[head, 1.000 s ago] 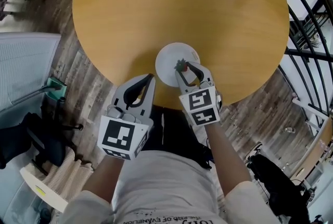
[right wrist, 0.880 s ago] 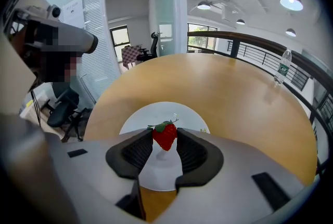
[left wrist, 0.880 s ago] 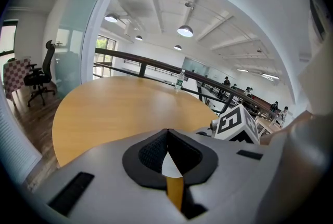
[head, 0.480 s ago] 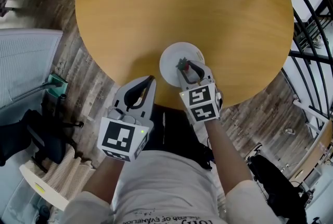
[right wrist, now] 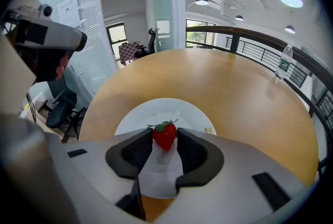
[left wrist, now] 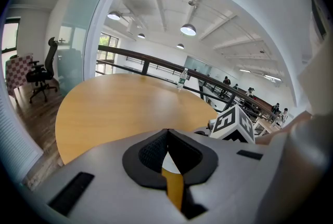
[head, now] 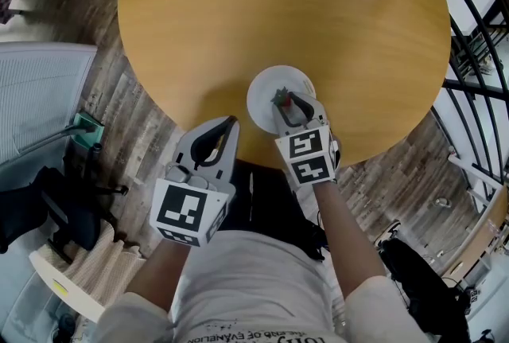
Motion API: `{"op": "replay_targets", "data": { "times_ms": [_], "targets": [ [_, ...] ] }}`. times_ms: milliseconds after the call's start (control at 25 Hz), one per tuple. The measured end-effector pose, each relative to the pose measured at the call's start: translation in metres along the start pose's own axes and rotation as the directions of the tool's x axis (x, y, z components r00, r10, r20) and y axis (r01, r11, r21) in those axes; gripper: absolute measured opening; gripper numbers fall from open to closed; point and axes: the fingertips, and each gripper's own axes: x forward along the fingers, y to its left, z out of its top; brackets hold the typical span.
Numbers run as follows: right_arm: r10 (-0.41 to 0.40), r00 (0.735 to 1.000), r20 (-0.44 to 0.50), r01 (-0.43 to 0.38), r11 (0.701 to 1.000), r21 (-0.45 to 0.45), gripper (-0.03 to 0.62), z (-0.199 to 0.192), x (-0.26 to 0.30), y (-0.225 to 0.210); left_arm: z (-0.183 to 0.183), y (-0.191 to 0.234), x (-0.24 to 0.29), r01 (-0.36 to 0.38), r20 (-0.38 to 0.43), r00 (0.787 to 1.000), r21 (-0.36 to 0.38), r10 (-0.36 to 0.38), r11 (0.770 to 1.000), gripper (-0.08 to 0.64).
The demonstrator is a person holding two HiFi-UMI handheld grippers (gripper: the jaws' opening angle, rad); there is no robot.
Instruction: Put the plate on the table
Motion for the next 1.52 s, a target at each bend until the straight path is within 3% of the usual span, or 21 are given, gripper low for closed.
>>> {"op": "replay_targets", "data": {
  "times_ms": [600,920,1080,1520],
  "targets": [
    [-0.004,1.0,0.008,0.004,1.0,0.025,0.186,0.001,-0.01,0.001,0.006,-0.002,-0.012,-0.006,0.022,1.0,0.015,0.005,1.0,0.023],
    [-0.035,0.993,0.11,0.03,0.999,0.043,0.186,0.021,-0.06,-0.001,0.017,-0.007,-0.035,-0.017,0.056,0.998,0.056,0.014,0.998,0.023],
    [-0.009,0.985,0.17,0.001,0.999,0.048,0.184,0.031,-0.104,0.01,0.021,-0.02,-0.062,-0.021,0.066,0.998,0.059,0.017,0.998,0.023],
    [-0.044,0.934,0.355,-0.005,0.991,0.136,0.05,0.043,-0.216,0.029,0.035,-0.081,-0.106,0.027,0.151,0.988,0.112,-0.044,0.993,0.023]
  ]
}}
